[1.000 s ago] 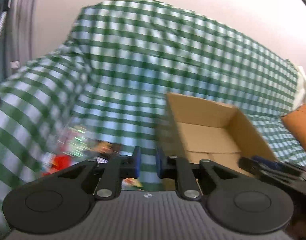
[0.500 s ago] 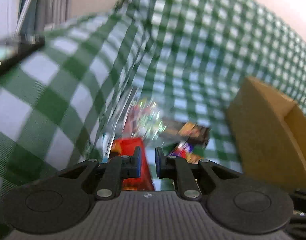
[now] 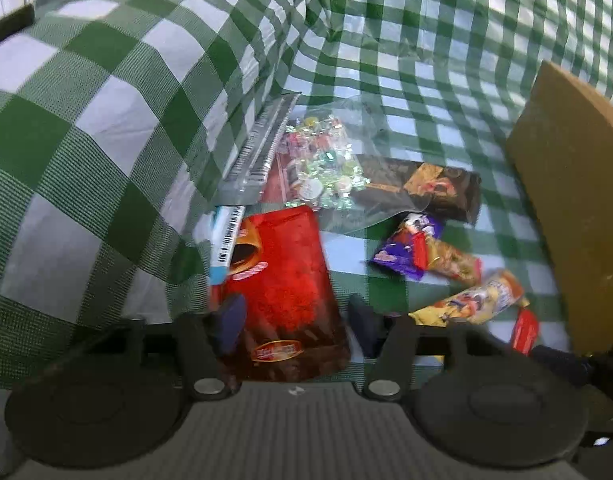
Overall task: Organize snacks
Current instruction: 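Grasp the red stick pack with the right tool while the left tool reaches toward the snacks, then grasp the red snack pouch with the left tool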
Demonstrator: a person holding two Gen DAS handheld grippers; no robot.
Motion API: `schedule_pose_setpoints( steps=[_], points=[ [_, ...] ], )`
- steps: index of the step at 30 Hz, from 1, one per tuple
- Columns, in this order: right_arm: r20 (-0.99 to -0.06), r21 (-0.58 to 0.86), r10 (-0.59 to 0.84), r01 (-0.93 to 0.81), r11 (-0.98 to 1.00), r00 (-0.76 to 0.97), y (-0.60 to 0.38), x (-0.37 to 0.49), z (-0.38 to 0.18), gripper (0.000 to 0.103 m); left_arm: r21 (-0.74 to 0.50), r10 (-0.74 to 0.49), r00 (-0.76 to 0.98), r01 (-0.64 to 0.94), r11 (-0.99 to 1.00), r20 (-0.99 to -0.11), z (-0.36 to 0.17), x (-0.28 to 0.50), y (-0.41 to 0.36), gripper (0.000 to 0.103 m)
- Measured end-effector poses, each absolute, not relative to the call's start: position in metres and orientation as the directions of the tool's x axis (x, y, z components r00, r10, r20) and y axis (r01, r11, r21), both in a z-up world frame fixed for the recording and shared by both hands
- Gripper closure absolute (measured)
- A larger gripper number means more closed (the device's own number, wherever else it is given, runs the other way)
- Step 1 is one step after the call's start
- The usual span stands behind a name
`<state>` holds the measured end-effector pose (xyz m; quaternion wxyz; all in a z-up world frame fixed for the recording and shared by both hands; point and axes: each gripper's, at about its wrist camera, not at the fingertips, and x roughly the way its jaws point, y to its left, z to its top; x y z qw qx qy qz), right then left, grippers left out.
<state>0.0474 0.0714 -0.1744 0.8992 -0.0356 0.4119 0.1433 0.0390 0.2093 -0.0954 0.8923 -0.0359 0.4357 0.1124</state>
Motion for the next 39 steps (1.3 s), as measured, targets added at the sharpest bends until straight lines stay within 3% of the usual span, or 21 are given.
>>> schedule_pose_setpoints(
  steps=[1, 2, 5, 14, 17, 21, 28, 32, 34, 36, 37, 39],
  points=[
    [-0.744, 0.044, 0.228, -0.296, 0.954, 0.628, 0.071, 0.046, -0.174, 0.068, 0.015, 0.153, 0.606, -0.227, 0.974, -0.78, -0.093, 0.036, 0.211, 0.067],
    [-0.74, 0.034, 0.227, -0.302, 0.953, 0.633, 0.072, 0.045, -0.173, 0.077, 0.01, 0.149, 0.611, -0.225, 0.974, -0.778, -0.091, 0.036, 0.211, 0.08],
    [-0.739, 0.048, 0.244, -0.313, 0.949, 0.628, 0.064, 0.042, -0.172, 0.088, -0.017, 0.128, 0.632, -0.218, 0.976, -0.764, -0.086, 0.031, 0.211, 0.103],
    [-0.693, 0.05, 0.326, -0.409, 0.911, 0.643, 0.055, 0.003, -0.149, 0.09, -0.188, -0.012, 0.712, -0.169, 0.967, -0.702, -0.06, -0.012, 0.207, 0.103],
    [-0.68, 0.058, 0.367, -0.452, 0.89, 0.635, 0.048, -0.014, -0.142, 0.09, -0.189, -0.014, 0.716, -0.167, 0.968, -0.698, -0.056, -0.025, 0.205, 0.103],
    [-0.668, 0.08, 0.39, -0.46, 0.885, 0.634, 0.037, -0.038, -0.137, 0.09, -0.085, 0.067, 0.716, -0.174, 0.981, -0.695, -0.045, -0.029, 0.196, 0.103],
    [-0.674, 0.034, 0.366, -0.468, 0.883, 0.642, 0.032, -0.056, -0.158, 0.089, 0.129, 0.159, 0.709, -0.096, 0.987, -0.687, -0.073, -0.027, 0.17, 0.058],
    [-0.704, 0.039, 0.345, -0.452, 0.891, 0.621, 0.031, -0.045, -0.171, 0.089, 0.285, 0.253, 0.683, -0.068, 0.956, -0.685, -0.089, -0.012, 0.151, 0.057],
    [-0.72, 0.039, 0.339, -0.453, 0.891, 0.606, 0.032, -0.043, -0.178, 0.088, 0.35, 0.303, 0.653, -0.061, 0.935, -0.695, -0.101, -0.005, 0.145, 0.057],
    [-0.717, 0.025, 0.34, -0.465, 0.885, 0.609, 0.034, -0.045, -0.179, 0.085, 0.381, 0.325, 0.665, -0.065, 0.922, -0.672, -0.104, -0.006, 0.143, 0.081],
    [-0.716, 0.016, 0.339, -0.471, 0.882, 0.611, 0.036, -0.046, -0.179, 0.085, 0.398, 0.341, 0.655, -0.067, 0.915, -0.674, -0.106, -0.004, 0.143, 0.1],
    [-0.714, 0.013, 0.339, -0.473, 0.881, 0.612, 0.037, -0.047, -0.179, 0.085, 0.386, 0.338, 0.658, -0.077, 0.919, -0.673, -0.106, -0.004, 0.147, 0.101]
  ],
)
